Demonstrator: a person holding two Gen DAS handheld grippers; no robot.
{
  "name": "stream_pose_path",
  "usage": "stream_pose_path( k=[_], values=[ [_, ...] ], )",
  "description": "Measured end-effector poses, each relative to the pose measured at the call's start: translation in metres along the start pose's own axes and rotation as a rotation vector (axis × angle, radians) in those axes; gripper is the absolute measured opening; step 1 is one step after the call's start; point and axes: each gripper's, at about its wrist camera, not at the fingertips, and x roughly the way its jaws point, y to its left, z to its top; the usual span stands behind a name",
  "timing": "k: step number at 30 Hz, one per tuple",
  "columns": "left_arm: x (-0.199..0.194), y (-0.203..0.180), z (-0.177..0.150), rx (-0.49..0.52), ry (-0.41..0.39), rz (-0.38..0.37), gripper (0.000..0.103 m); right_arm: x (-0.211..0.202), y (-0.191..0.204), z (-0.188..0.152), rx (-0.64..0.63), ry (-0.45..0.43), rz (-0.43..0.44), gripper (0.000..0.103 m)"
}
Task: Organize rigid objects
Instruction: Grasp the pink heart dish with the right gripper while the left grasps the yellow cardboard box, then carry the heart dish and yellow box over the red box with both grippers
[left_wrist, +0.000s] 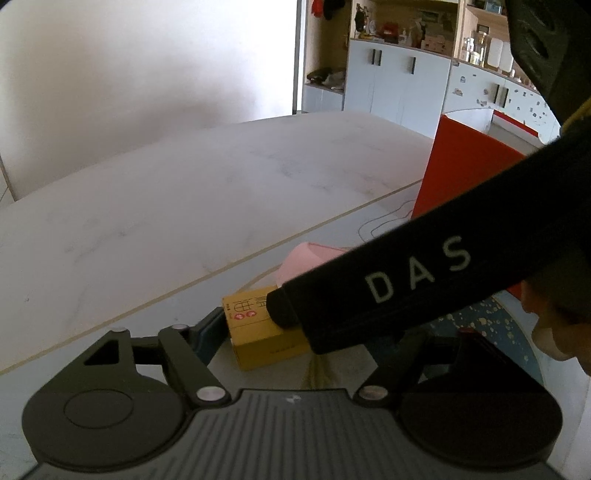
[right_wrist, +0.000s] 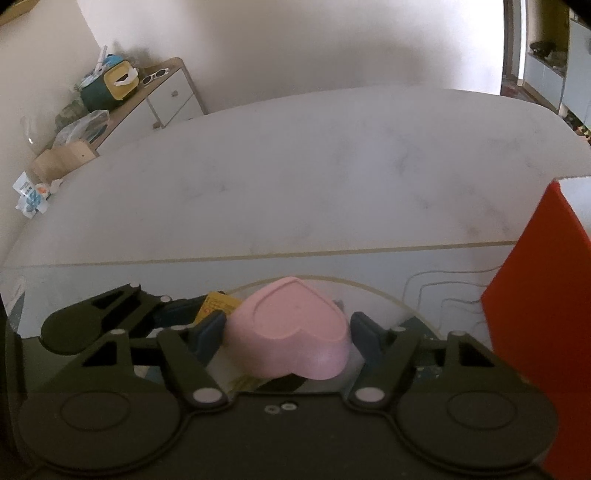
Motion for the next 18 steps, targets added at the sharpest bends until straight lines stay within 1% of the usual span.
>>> stream_pose_path(
  k=[8,18],
  values=[
    [-0.005,0.0,-0.002,-0.022,0.015,-0.006,0.076,-0.018,0.0,-0.001,0.017,-0.045,-0.021,0.073],
    [-0.032,0.004,0.003,-0.07,0.019,-0.002,0.076,-0.069,-0.004,-0.007,0.05,-0.105,-0.016,0.073]
  ],
)
